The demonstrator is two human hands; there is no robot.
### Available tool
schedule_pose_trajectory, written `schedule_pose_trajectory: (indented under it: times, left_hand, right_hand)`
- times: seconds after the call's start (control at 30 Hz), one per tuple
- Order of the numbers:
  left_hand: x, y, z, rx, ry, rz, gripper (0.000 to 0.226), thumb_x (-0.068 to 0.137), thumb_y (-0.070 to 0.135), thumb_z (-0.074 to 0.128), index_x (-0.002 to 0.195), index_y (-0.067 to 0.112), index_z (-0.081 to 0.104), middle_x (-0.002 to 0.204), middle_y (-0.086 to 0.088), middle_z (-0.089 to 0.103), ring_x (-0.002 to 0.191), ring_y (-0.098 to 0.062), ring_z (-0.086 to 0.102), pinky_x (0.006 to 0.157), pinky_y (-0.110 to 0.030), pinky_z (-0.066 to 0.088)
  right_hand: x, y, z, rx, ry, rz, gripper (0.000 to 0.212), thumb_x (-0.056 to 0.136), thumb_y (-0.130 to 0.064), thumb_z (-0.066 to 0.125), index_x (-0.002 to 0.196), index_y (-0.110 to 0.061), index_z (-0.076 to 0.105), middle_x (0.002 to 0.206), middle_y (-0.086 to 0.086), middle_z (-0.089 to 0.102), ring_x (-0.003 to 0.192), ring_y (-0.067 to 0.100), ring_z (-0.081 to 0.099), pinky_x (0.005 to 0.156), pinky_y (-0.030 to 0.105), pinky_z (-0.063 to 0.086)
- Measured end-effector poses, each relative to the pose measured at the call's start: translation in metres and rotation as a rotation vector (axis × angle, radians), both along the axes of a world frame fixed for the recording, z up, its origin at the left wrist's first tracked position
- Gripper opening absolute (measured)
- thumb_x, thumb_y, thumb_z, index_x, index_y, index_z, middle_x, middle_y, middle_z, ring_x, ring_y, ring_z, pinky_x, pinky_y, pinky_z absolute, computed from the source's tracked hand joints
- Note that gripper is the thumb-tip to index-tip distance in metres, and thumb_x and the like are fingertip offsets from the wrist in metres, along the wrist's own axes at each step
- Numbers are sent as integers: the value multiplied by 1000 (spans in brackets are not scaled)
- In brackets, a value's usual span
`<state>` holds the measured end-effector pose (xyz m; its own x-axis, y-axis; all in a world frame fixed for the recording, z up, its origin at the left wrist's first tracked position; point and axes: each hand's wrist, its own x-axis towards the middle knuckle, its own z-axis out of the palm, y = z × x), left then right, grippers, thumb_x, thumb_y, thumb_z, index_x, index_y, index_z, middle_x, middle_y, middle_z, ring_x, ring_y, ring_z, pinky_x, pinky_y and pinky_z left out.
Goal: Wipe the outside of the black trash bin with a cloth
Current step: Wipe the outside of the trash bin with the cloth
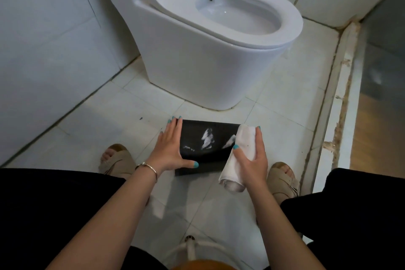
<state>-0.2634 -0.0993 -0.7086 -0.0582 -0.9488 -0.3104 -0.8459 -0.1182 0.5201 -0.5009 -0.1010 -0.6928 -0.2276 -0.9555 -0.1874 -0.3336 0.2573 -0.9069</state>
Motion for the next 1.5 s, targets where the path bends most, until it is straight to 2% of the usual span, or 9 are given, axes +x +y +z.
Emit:
schedule_pose_trajectory:
  times: [0.23, 0.33, 0.43, 0.53, 0.8, 0.93, 1.1, 1.33, 1.5]
  left_hand:
    - [2, -23, -1, 0, -233, -192, 146, 57, 77, 72, 150, 14, -21, 161, -2, -18, 147, -19, -20, 121, -43, -3]
    - [11, -26, 1, -47, -241, -244, 143, 53, 77, 73, 153, 12, -5, 158, -5, 2, 146, -23, -1, 121, -38, 6]
    - [19, -27, 0, -19, -266, -285, 144, 48, 81, 72, 153, 17, -4, 157, -7, -3, 146, -25, -9, 121, -41, 2]
    - [19, -27, -2, 21, -338, -295, 150, 46, 84, 70, 152, 17, -14, 159, -10, -16, 147, -25, -19, 120, -42, -6]
    - [5, -21, -4, -60, -292, -186, 148, 40, 69, 81, 149, 13, -2, 149, -6, 4, 144, -28, 9, 121, -45, 8]
    - [7, -24, -8, -78, -287, -179, 150, 38, 72, 79, 150, 13, -1, 150, -5, 6, 145, -28, 8, 121, -44, 6]
    - [6, -24, -7, -70, -267, -161, 150, 40, 70, 81, 151, 13, -2, 152, -6, 3, 146, -27, 6, 121, -45, 6]
    - [3, -17, -3, -75, -269, -141, 146, 44, 67, 82, 151, 13, -2, 152, -7, 2, 145, -27, 7, 121, -44, 8]
    - [2, -17, 1, -80, -270, -146, 144, 45, 65, 82, 151, 13, 1, 152, -8, 4, 143, -28, 9, 121, -44, 11]
  right_hand:
    - [-5, -9, 2, -7, -18, 71, 80, 85, -20, 70, 134, -62, 23, 131, -18, 41, 114, 16, 51, 93, 36, 47]
    - [-9, -14, 0, 4, -36, 66, 78, 86, -19, 69, 137, -58, 24, 132, -17, 39, 112, 14, 49, 88, 31, 43]
    - [-14, -21, 1, 2, -22, 59, 78, 87, -17, 68, 145, -49, 26, 134, -17, 38, 111, 11, 47, 87, 28, 40]
    - [-18, -31, 4, 25, 39, 77, 79, 88, -20, 67, 148, -46, 22, 140, -12, 38, 108, 11, 46, 84, 28, 40]
    - [-18, -57, 0, 118, 365, 254, 82, 90, -32, 61, 148, -52, 6, 133, 7, 48, 106, 25, 52, 90, 38, 45]
    - [-4, -55, -9, 124, 457, 215, 84, 84, -45, 64, 141, -62, 5, 131, 6, 34, 116, 27, 42, 91, 39, 43]
    - [-6, -57, -12, 144, 618, 207, 111, 70, -60, 74, 146, -40, -4, 141, 2, 12, 129, 29, 22, 97, 48, 40]
    - [-16, -57, -4, 99, 397, 77, 92, 70, -34, 77, 141, -32, 18, 129, 5, 49, 110, 27, 55, 81, 37, 48]
    - [-10, -66, 9, 122, 392, 135, 86, 76, -37, 69, 144, -36, 17, 125, -1, 52, 102, 22, 55, 83, 39, 48]
